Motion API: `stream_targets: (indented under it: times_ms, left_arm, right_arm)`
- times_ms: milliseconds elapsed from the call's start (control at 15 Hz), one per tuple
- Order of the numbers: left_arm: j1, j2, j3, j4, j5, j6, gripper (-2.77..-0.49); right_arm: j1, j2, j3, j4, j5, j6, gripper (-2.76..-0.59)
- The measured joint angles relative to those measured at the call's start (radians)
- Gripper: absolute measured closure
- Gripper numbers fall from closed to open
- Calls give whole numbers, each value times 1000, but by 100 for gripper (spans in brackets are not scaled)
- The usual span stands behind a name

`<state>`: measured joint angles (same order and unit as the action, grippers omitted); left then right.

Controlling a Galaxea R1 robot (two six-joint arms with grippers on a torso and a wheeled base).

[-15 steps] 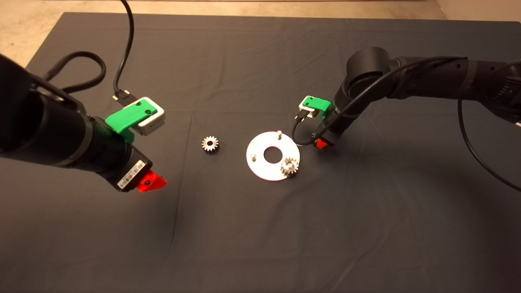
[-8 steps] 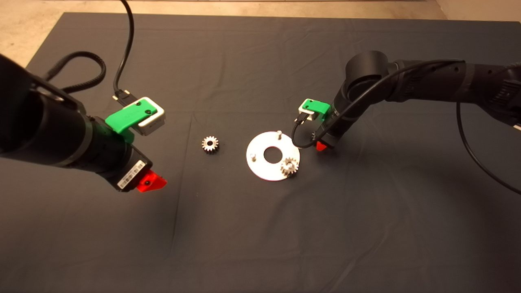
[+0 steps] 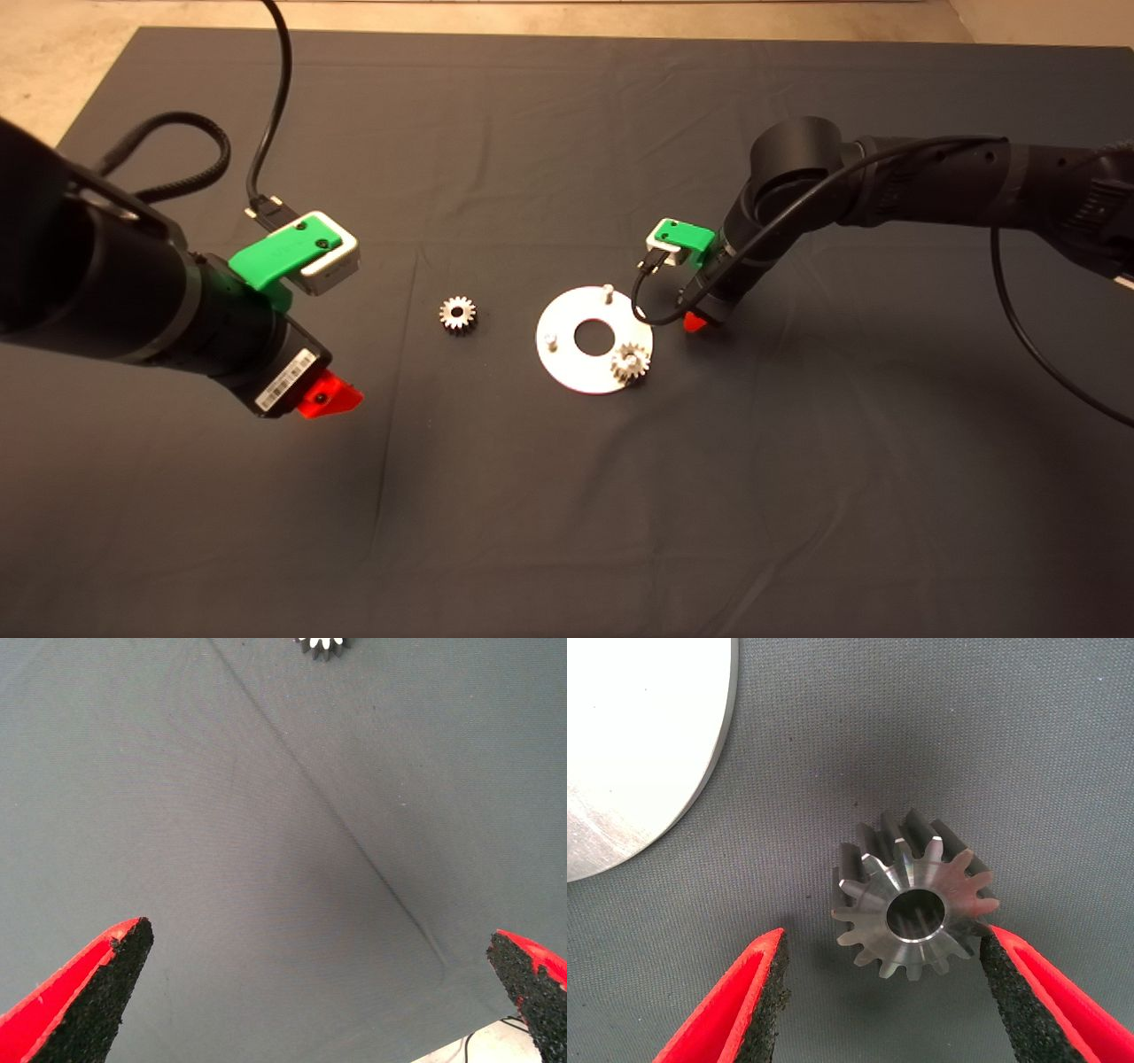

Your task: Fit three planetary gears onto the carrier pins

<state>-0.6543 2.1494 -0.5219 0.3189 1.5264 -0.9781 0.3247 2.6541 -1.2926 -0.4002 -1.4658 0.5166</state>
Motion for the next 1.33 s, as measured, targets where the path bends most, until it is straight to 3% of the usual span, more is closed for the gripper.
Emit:
stream_targets:
  times_ms: [200, 333, 1067, 1333]
  left_arm:
    - [0, -1, 0, 0, 0, 0, -277]
    - [0, -2, 0, 0, 0, 0, -277]
    - [0, -16, 3, -1, 0, 0, -277]
    - [0, -17, 3, 0, 0, 0, -277]
  right_arm:
    - [0, -1, 0, 0, 19, 0, -160]
    - [0, -3, 0, 0, 23, 0, -160]
    - [-1, -5, -1, 0, 27, 0, -154]
    - [-1, -5, -1, -1, 28, -3, -136]
